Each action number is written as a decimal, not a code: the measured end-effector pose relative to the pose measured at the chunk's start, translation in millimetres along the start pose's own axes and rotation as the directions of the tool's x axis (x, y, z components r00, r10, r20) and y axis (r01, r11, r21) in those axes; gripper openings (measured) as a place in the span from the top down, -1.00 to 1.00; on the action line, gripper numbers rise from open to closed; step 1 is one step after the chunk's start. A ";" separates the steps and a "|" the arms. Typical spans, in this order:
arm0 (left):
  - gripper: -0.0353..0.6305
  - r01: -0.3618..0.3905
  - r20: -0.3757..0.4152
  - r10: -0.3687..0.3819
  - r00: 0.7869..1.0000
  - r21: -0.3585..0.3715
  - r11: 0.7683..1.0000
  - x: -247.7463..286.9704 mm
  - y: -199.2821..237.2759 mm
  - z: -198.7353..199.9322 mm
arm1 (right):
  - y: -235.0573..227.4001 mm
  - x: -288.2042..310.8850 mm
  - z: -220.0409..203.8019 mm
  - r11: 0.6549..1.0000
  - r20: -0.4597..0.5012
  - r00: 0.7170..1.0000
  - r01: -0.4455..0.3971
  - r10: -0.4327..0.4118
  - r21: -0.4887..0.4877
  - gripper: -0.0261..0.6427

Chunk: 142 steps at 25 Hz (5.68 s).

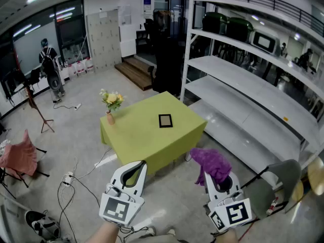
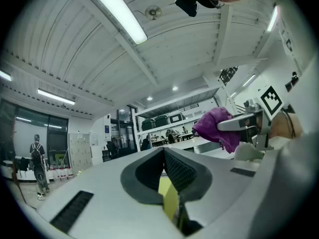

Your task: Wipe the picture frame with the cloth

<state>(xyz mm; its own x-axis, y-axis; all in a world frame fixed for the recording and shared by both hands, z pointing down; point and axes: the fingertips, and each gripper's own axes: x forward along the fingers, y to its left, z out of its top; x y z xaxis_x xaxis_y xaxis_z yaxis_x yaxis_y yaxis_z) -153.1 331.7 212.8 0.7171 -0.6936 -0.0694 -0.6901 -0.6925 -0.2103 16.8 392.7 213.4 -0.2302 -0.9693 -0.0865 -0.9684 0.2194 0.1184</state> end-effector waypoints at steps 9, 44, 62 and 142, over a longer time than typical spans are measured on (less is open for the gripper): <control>0.88 0.013 -0.018 -0.013 1.000 -0.002 1.000 2.1 0.0 -3.2 | -4.8 -2.0 -8.2 1.000 -0.013 1.000 0.000 0.000 0.025 0.66; 0.88 -0.040 -0.042 0.040 0.998 0.006 0.999 99.4 8.3 -52.5 | -78.9 72.6 -74.0 0.996 -0.059 0.995 -0.079 0.081 0.034 0.66; 0.88 0.032 -0.129 -0.032 0.991 0.000 0.999 263.0 128.7 -118.5 | -137.7 266.7 -130.9 0.997 -0.184 0.981 -0.053 0.064 0.061 0.66; 0.88 -0.020 -0.720 -0.233 0.654 -0.324 0.946 517.9 208.9 -569.0 | -124.8 650.1 -559.4 0.779 -0.773 0.400 -0.598 0.492 0.187 0.65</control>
<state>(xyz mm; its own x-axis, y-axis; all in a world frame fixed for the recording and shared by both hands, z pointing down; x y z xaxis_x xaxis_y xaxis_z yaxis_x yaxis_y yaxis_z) 18.5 -285.2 687.8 0.5591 -0.4350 0.7058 -0.6986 -0.7056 0.1185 41.6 -327.0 695.7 -0.4949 -0.3654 0.7884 -0.6349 0.7715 -0.0411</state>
